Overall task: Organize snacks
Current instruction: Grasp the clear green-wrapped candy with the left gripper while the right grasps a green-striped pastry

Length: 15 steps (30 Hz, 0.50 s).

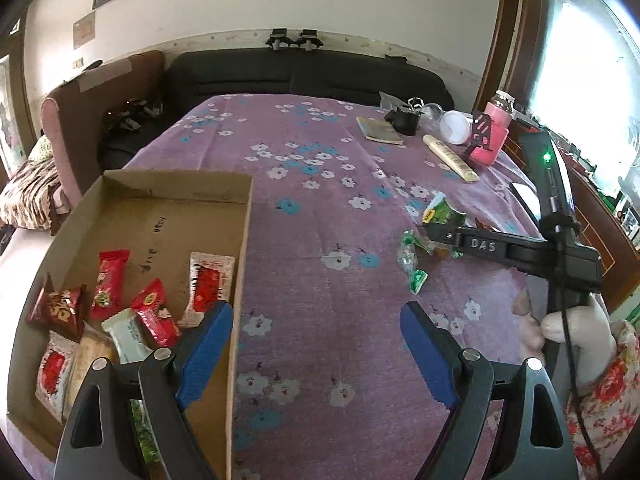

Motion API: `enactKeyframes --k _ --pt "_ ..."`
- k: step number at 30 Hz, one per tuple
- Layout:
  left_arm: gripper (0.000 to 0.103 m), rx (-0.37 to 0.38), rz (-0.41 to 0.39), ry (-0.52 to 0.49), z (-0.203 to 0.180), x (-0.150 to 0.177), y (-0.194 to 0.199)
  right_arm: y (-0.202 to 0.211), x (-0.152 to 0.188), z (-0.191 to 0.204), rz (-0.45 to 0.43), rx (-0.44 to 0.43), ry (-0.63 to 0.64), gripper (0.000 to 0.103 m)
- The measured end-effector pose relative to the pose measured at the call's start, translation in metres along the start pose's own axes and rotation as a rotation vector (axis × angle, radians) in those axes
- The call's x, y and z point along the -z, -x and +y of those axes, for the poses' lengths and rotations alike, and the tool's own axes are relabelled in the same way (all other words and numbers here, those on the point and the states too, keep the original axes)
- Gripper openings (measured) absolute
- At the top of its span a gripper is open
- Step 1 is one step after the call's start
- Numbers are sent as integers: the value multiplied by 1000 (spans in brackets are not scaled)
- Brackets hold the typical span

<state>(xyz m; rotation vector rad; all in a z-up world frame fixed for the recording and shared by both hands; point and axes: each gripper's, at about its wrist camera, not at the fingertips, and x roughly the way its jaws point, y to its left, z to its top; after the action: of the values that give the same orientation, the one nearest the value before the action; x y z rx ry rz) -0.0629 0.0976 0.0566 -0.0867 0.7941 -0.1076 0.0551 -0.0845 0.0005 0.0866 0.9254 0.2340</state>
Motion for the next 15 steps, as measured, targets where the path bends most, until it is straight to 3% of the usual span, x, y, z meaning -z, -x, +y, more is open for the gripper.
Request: enactKeyframes --k 5,8,15 --pt "88 28 16 -1 -4 -5 -5 -4 9 3 41 31 33 33" --pt "88 42 22 -8 -8 -9 -7 -2 15 -7 38 -27 -19 25" --pt "88 86 69 -63 -34 -27 -30 21 33 -37 27 -99 -120 23"
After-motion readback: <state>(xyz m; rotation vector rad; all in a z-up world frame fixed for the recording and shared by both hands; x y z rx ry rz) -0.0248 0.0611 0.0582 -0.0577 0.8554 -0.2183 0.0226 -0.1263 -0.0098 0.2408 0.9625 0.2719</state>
